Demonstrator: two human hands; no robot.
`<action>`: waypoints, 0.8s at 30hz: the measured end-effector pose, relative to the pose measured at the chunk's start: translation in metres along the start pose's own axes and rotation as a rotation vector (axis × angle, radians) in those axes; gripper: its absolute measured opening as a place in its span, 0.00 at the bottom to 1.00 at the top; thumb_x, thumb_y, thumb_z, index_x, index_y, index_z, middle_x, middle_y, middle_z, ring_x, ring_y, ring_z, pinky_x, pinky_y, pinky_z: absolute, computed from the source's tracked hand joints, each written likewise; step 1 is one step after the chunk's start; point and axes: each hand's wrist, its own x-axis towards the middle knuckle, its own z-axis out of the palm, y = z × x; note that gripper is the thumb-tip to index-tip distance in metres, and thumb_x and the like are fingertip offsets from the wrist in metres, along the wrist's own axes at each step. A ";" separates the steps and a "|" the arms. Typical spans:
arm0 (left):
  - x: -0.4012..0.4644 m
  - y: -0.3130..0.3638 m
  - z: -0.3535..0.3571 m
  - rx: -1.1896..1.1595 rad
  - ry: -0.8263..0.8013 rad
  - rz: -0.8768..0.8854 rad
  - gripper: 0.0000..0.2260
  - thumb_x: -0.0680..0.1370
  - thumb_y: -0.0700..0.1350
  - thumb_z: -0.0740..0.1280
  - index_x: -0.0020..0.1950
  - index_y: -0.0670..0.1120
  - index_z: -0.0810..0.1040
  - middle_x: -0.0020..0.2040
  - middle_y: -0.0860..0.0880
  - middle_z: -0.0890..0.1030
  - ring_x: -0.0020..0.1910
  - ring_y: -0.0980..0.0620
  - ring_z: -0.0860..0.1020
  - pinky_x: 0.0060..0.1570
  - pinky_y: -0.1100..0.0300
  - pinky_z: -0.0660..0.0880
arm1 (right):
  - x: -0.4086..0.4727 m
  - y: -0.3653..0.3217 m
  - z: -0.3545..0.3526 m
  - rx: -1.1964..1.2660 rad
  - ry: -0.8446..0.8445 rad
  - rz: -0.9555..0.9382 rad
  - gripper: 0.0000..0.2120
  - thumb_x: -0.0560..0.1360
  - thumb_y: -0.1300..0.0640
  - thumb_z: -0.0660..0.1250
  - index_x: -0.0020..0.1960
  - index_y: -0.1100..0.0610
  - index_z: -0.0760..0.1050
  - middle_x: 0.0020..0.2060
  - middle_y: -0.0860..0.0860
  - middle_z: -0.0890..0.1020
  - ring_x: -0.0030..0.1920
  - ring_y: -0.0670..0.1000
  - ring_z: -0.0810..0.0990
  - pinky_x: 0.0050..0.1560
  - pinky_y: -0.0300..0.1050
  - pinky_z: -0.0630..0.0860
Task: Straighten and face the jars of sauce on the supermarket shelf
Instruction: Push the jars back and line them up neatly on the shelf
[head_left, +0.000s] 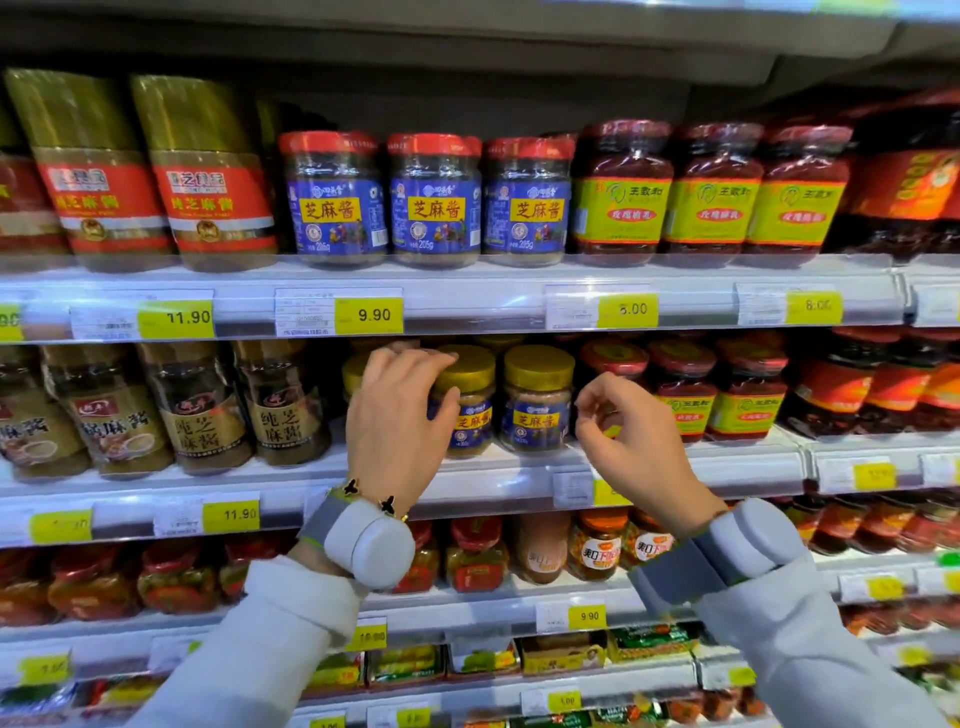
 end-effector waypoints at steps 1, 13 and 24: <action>0.004 0.004 0.006 0.063 -0.036 0.031 0.14 0.73 0.45 0.69 0.58 0.46 0.78 0.52 0.48 0.81 0.55 0.43 0.73 0.54 0.52 0.71 | 0.001 0.003 -0.003 0.006 -0.019 -0.019 0.06 0.66 0.66 0.65 0.40 0.57 0.73 0.35 0.50 0.77 0.37 0.48 0.75 0.39 0.46 0.73; 0.030 0.020 0.039 0.241 -0.294 -0.136 0.15 0.75 0.51 0.65 0.60 0.51 0.77 0.56 0.44 0.81 0.55 0.41 0.77 0.49 0.53 0.73 | 0.008 0.012 -0.004 0.049 -0.231 -0.105 0.08 0.68 0.63 0.65 0.46 0.57 0.75 0.41 0.52 0.78 0.40 0.48 0.74 0.42 0.38 0.70; 0.034 0.018 0.031 0.162 -0.332 -0.139 0.15 0.75 0.49 0.67 0.61 0.54 0.76 0.57 0.49 0.81 0.57 0.46 0.77 0.55 0.55 0.72 | 0.009 0.007 0.003 0.112 -0.224 -0.082 0.09 0.69 0.62 0.64 0.49 0.56 0.75 0.43 0.49 0.77 0.44 0.46 0.75 0.48 0.42 0.74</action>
